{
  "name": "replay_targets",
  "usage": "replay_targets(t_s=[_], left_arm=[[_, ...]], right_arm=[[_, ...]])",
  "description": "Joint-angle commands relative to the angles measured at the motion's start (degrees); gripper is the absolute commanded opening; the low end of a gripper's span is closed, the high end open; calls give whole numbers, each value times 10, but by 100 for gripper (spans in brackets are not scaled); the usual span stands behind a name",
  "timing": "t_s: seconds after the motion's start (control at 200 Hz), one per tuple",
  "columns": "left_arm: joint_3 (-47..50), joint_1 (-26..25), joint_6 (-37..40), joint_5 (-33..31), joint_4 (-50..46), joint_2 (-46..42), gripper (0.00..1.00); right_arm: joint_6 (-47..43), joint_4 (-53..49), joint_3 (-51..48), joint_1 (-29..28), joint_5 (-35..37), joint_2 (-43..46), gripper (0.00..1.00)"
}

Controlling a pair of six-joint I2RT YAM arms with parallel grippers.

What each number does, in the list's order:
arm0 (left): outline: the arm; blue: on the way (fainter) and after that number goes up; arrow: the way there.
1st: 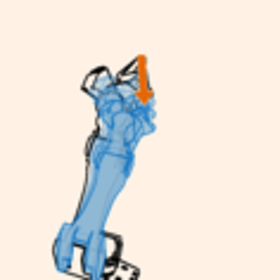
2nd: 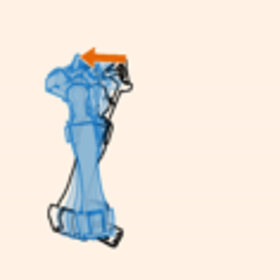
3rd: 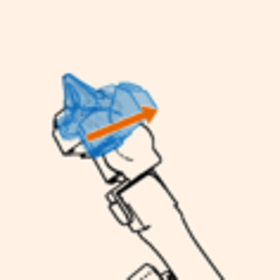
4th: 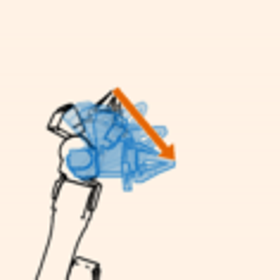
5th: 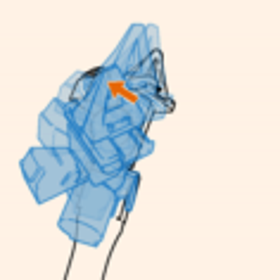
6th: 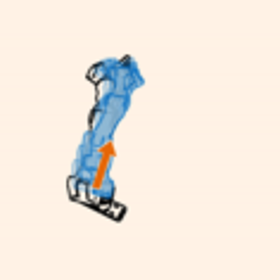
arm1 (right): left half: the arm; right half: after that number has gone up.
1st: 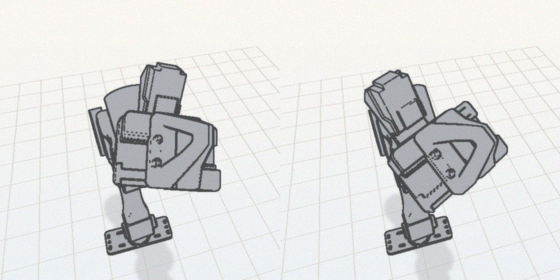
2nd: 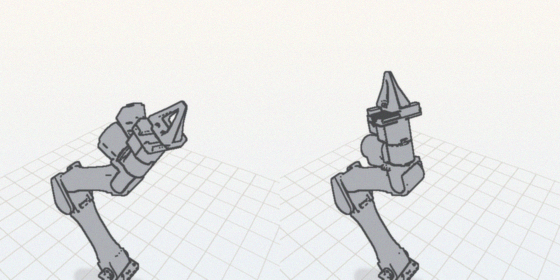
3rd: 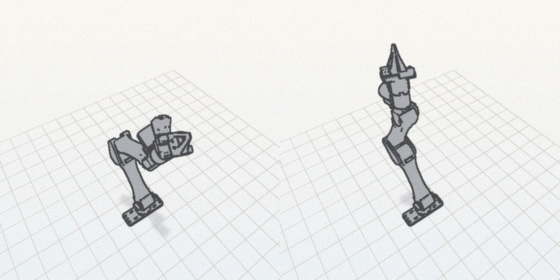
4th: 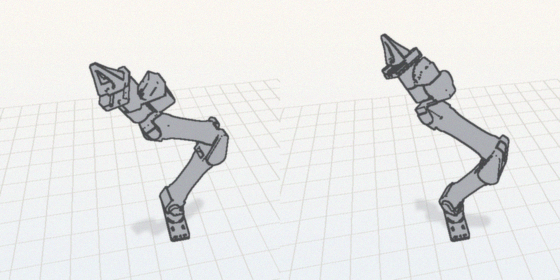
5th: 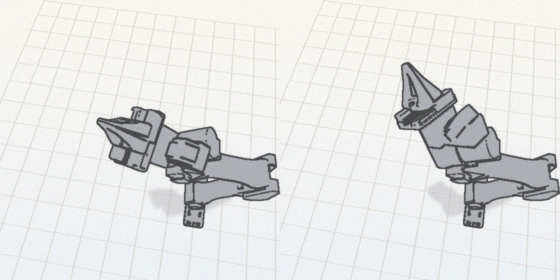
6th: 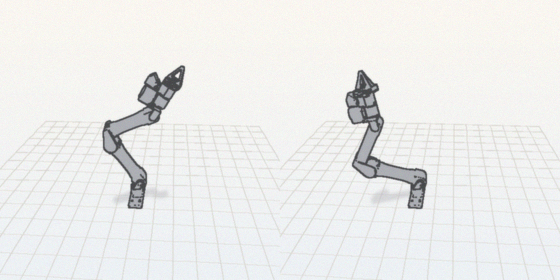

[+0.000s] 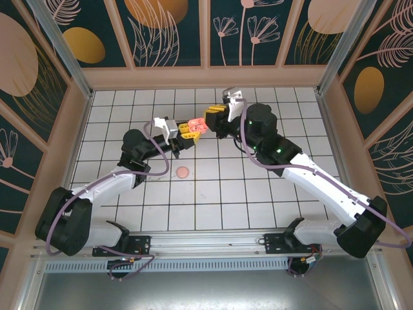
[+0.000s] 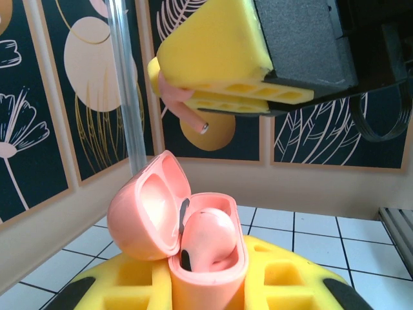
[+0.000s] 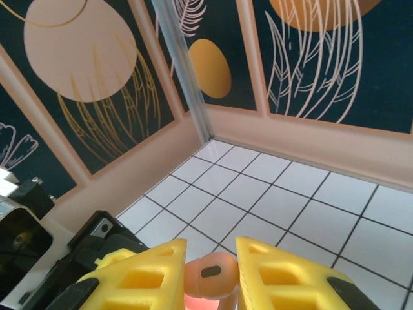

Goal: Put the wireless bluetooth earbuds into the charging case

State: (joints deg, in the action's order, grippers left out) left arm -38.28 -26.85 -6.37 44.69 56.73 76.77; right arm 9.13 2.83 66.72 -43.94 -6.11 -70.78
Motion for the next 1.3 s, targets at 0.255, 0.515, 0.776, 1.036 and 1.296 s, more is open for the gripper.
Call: replay_targets(t_s=[0.255, 0.515, 0.776, 1.036, 1.296], left_arm=[[-24, -6, -25, 13, 27, 15, 0], [-24, -7, -35, 4, 43, 18, 0], [-22, -7, -43, -2, 53, 17, 0], [-21, -9, -52, -4, 64, 12, 0], [-12, -10, -91, -16, 122, 12, 0]], right_arm=[[25, 63, -32, 16, -46, -7, 23], [37, 79, -48, 18, -55, -13, 23], [47, 85, -59, 18, -53, -17, 22], [52, 90, -71, 18, -45, -21, 21], [47, 116, -104, 3, -12, -18, 20]])
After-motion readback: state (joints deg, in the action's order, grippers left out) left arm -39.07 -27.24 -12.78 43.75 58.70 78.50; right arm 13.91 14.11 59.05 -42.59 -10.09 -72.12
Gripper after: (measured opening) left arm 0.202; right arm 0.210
